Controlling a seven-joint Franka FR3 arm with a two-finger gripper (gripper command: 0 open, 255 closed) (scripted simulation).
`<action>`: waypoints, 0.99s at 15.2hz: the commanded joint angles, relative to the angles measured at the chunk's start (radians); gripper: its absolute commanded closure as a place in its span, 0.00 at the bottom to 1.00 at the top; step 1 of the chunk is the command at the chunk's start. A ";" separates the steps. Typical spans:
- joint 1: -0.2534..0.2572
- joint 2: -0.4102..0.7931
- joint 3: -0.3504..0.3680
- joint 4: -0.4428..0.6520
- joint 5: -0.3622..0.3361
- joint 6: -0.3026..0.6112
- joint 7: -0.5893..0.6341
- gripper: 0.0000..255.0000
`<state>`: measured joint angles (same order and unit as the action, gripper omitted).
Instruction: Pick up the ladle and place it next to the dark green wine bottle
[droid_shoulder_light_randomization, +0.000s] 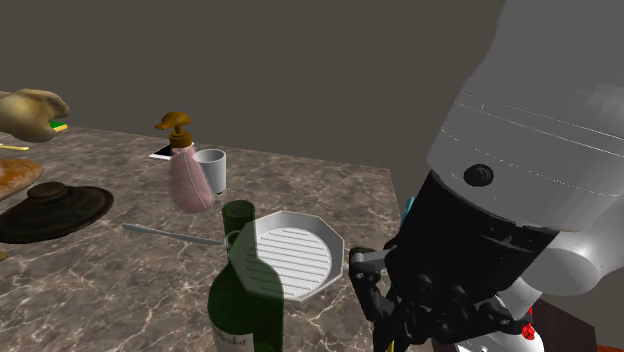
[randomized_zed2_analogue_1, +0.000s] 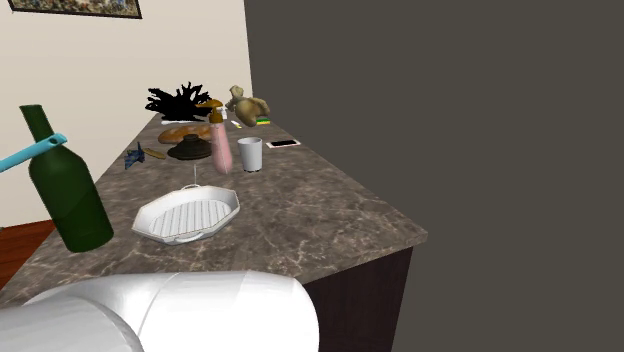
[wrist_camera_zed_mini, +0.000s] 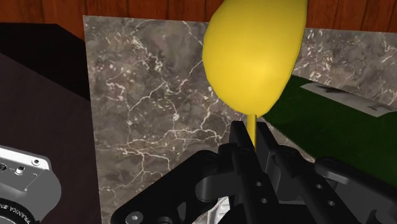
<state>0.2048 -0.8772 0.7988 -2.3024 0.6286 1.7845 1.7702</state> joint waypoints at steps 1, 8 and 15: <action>0.006 -0.006 0.011 -0.026 0.012 0.021 -0.002 1.00; 0.017 -0.011 0.059 -0.107 0.053 0.103 -0.016 1.00; 0.023 -0.003 0.115 -0.180 0.098 0.189 -0.030 1.00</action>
<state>0.2274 -0.8816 0.9060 -2.4718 0.7198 1.9599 1.7432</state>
